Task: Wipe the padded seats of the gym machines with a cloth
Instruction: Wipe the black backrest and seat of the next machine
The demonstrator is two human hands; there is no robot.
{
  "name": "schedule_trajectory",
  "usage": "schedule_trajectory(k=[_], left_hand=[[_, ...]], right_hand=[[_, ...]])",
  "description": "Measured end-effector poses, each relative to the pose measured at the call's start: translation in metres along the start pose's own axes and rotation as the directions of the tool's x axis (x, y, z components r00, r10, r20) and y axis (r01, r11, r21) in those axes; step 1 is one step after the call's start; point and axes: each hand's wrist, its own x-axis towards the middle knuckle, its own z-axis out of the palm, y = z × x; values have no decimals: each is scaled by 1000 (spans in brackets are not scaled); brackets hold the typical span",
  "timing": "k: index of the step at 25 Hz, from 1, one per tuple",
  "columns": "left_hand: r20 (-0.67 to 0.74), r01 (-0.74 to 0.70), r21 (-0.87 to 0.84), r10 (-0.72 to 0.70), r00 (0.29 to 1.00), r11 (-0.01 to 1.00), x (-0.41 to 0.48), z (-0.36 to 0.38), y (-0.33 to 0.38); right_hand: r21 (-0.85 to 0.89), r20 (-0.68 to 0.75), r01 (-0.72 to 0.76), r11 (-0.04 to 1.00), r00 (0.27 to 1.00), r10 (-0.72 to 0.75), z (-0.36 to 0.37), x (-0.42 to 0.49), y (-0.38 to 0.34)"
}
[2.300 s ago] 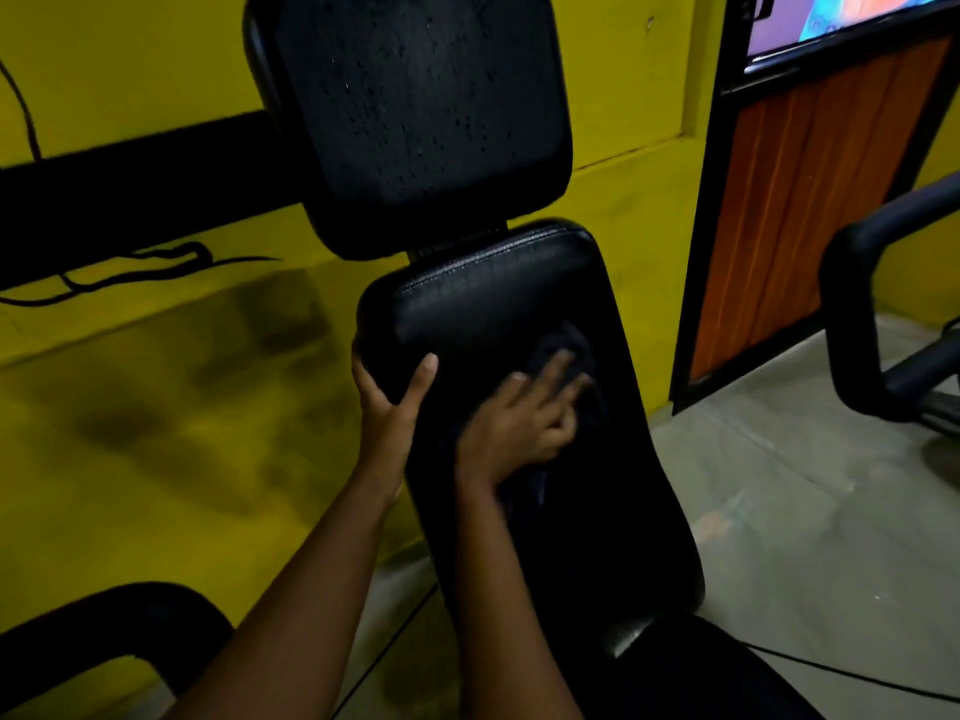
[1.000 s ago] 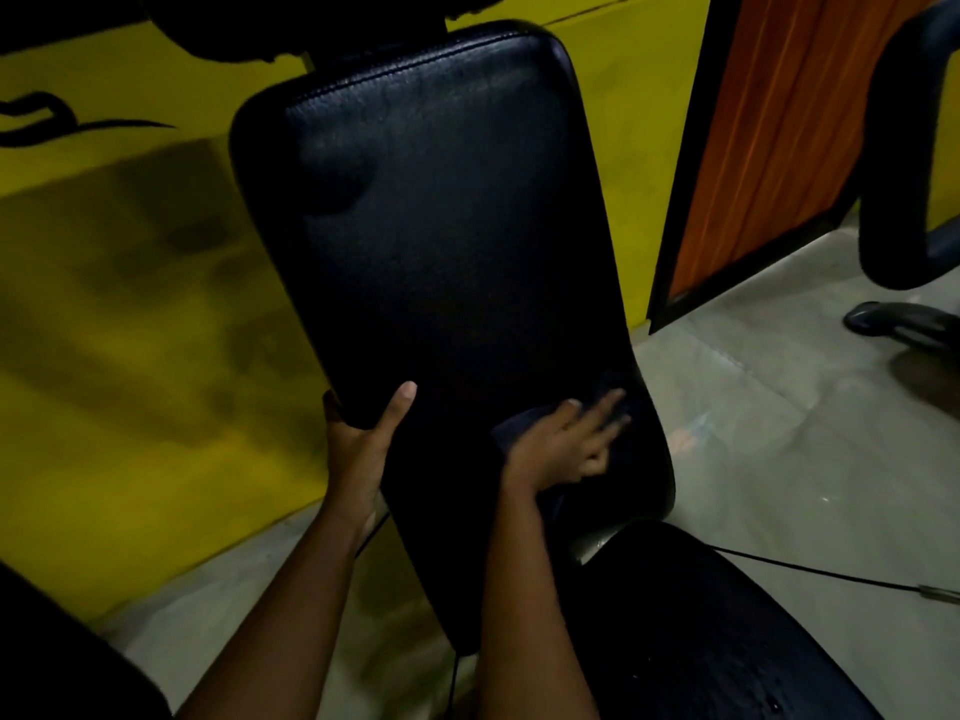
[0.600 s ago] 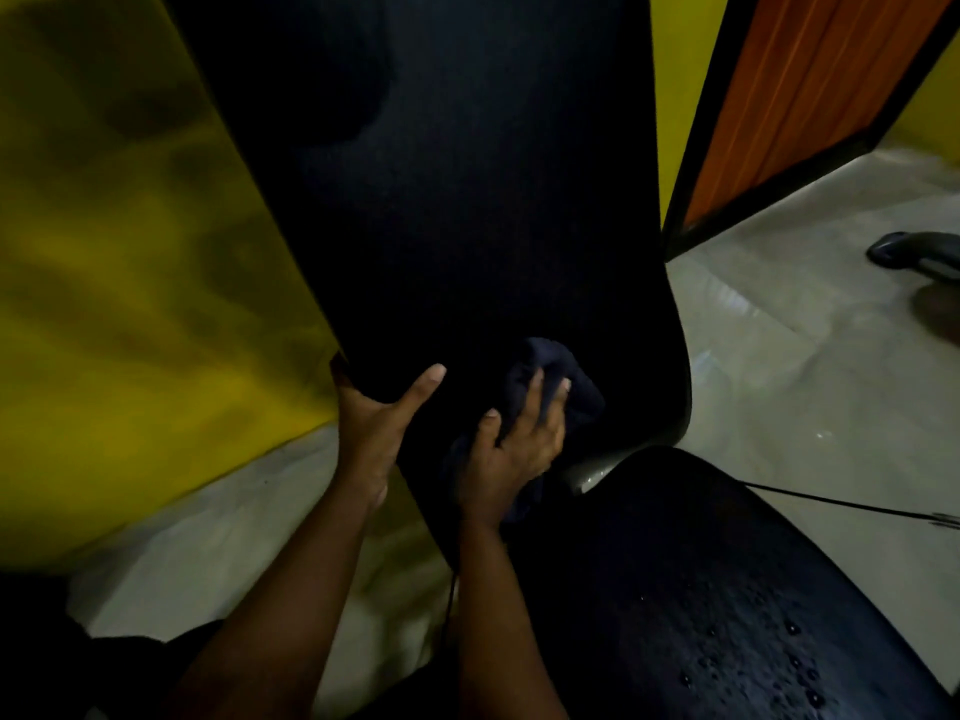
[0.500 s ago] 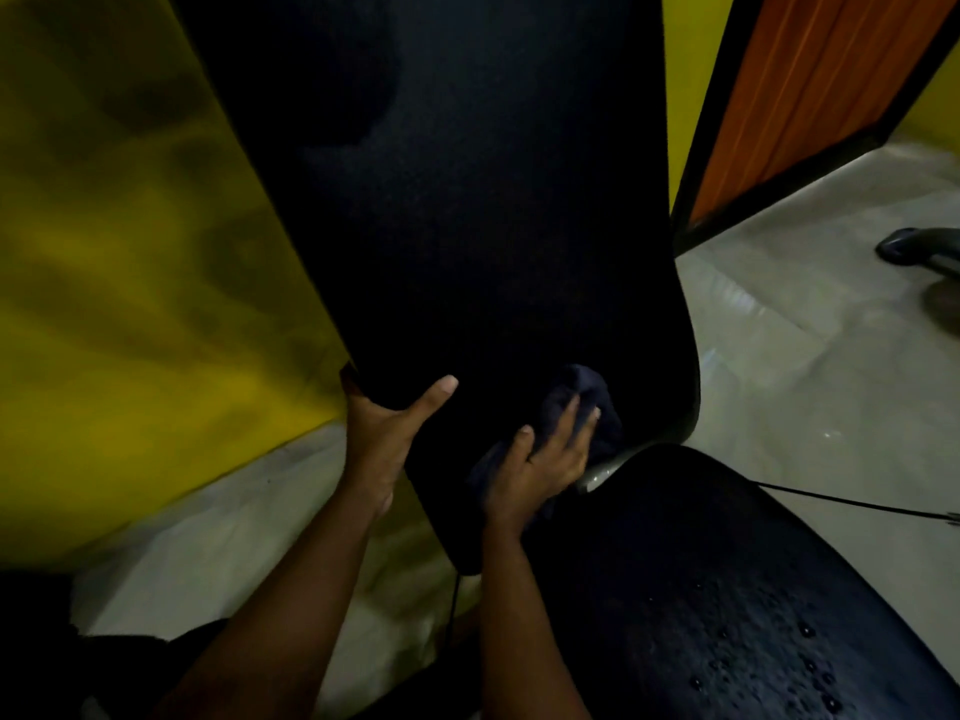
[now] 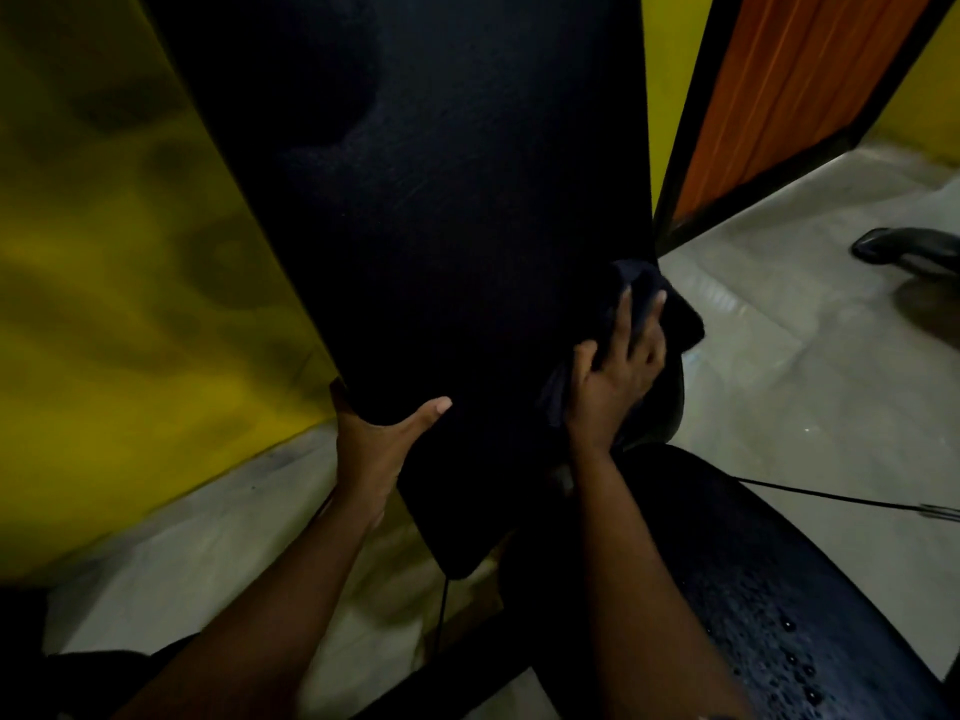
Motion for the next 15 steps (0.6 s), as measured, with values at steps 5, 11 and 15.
schedule_trajectory(k=[5, 11, 15], left_hand=[[20, -28, -22, 28, 999, 999, 2, -1, -4], [-10, -57, 22, 58, 998, 998, 2, 1, -3], [3, -31, 38, 31, 1000, 999, 0, 2, 1]], right_hand=[[53, 29, -488, 871, 873, 487, 4, -59, 33], [90, 177, -688, 720, 723, 668, -2, -98, -1], [115, 272, -759, 641, 644, 715, -6, -154, -42]])
